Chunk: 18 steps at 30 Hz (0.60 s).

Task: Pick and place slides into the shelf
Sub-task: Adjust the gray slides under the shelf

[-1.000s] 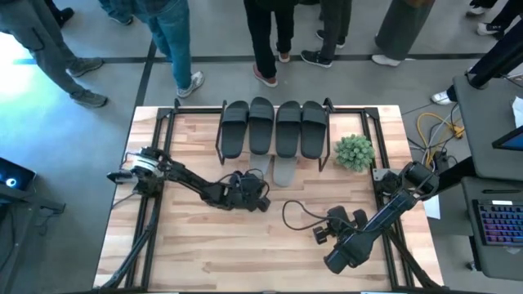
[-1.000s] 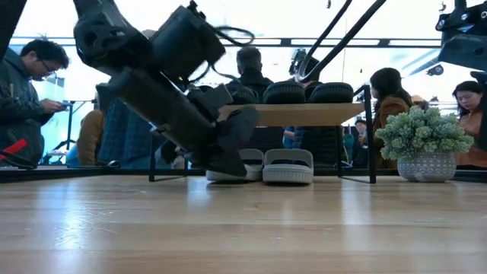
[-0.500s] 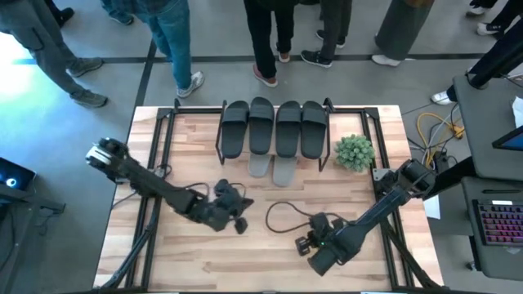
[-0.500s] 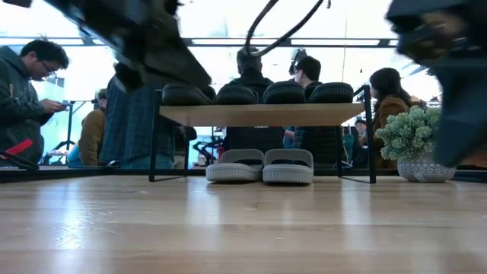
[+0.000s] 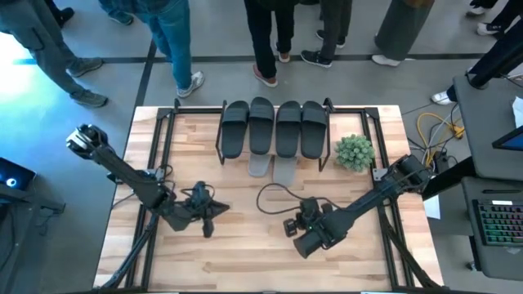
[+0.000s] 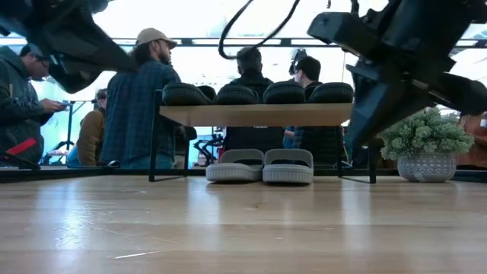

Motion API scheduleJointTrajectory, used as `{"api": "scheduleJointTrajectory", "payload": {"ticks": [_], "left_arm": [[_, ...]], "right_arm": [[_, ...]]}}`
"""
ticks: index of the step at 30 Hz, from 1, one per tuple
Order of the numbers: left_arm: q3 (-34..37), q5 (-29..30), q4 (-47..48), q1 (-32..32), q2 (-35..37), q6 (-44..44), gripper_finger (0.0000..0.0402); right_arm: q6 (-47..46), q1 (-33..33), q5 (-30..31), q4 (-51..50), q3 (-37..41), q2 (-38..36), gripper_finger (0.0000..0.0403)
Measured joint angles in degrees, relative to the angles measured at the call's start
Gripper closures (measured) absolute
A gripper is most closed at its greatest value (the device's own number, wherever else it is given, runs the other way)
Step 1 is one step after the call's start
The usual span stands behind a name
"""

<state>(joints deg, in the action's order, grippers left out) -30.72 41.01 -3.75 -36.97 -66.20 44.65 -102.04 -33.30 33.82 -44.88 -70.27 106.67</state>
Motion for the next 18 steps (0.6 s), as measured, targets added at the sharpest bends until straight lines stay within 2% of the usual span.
{"api": "scheduleJointTrajectory", "payload": {"ticks": [4,9,18], "left_arm": [[3.44,0.00,-0.01,-1.63,3.12,0.04,0.0402],[7.28,0.01,-0.22,-2.14,5.61,1.35,0.0402],[11.07,0.17,0.09,-2.14,7.16,1.54,0.0402]], "right_arm": [[2.41,0.91,3.48,0.05,-0.25,0.00,0.0395],[4.47,4.99,3.59,0.16,0.12,0.00,0.0394],[13.57,12.39,3.72,1.14,0.13,0.00,0.0394]]}}
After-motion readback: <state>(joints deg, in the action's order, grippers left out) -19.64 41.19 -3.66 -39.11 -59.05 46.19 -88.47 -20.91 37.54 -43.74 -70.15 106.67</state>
